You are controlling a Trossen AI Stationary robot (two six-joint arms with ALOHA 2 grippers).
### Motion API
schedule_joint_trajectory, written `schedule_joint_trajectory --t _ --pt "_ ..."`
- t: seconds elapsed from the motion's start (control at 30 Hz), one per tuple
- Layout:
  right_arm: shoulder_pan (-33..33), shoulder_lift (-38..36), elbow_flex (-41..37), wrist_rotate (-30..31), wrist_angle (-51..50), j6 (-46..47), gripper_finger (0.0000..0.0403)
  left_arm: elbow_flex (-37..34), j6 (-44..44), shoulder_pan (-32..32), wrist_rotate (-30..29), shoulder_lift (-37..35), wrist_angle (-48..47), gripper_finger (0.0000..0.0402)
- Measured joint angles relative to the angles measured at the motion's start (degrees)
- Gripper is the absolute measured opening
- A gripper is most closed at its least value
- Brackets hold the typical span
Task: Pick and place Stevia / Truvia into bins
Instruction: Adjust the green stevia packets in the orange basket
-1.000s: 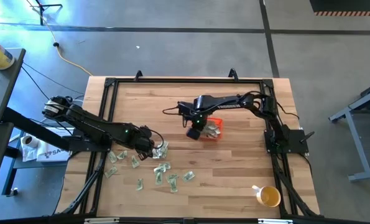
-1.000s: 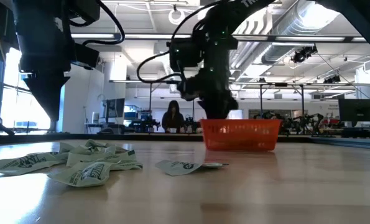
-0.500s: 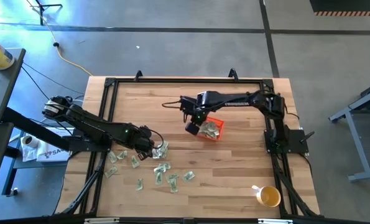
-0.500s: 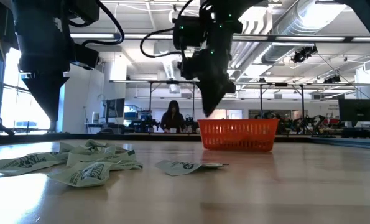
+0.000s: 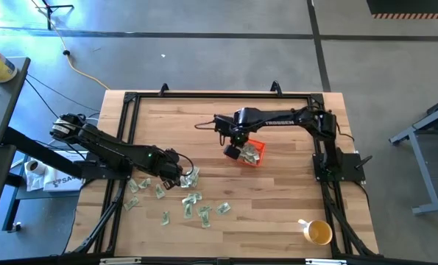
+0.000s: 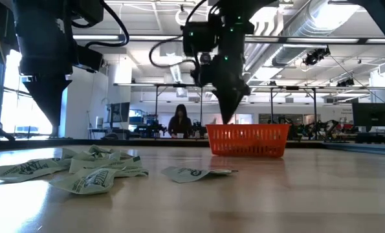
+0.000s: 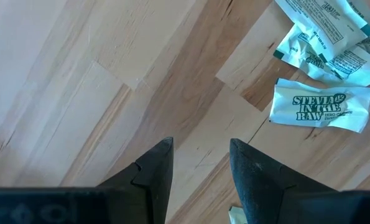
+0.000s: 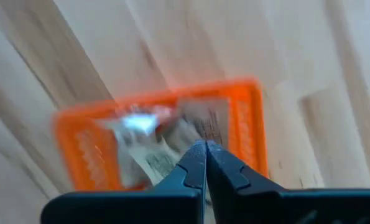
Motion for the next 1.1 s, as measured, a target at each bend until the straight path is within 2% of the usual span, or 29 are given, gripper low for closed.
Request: schedule_joint_trajectory --t 0.17,0.33,0.57,0.83,1.0,1.1 --pt "0.0 -2.3 0.0 2.6 3.3 1.6 0.0003 0.0 0.0 0.0 0.0 0.0 0.0 0.0191" --pt "0.6 -2.2 0.0 -5.8 8.7 1.4 0.0001 0.0 0.0 0.0 0.0 0.0 0.1 0.0191" --pt "3.5 0.3 0.1 -7.0 9.9 0.2 0.0001 0.0 0.0 0.0 0.0 0.0 0.1 0.0191" --pt "4.5 0.5 0.1 -2.6 2.3 -1.2 0.0000 0.0 0.0 0.0 -0.1 0.0 0.2 0.0191" --pt "3.1 0.9 0.1 0.2 -7.0 0.5 0.0000 0.0 0.0 0.0 -0.5 0.0 0.2 0.0191" --pt "2.1 0.5 0.1 2.5 -8.4 1.8 0.0000 0.0 0.0 0.0 -0.5 0.0 0.2 0.0191"
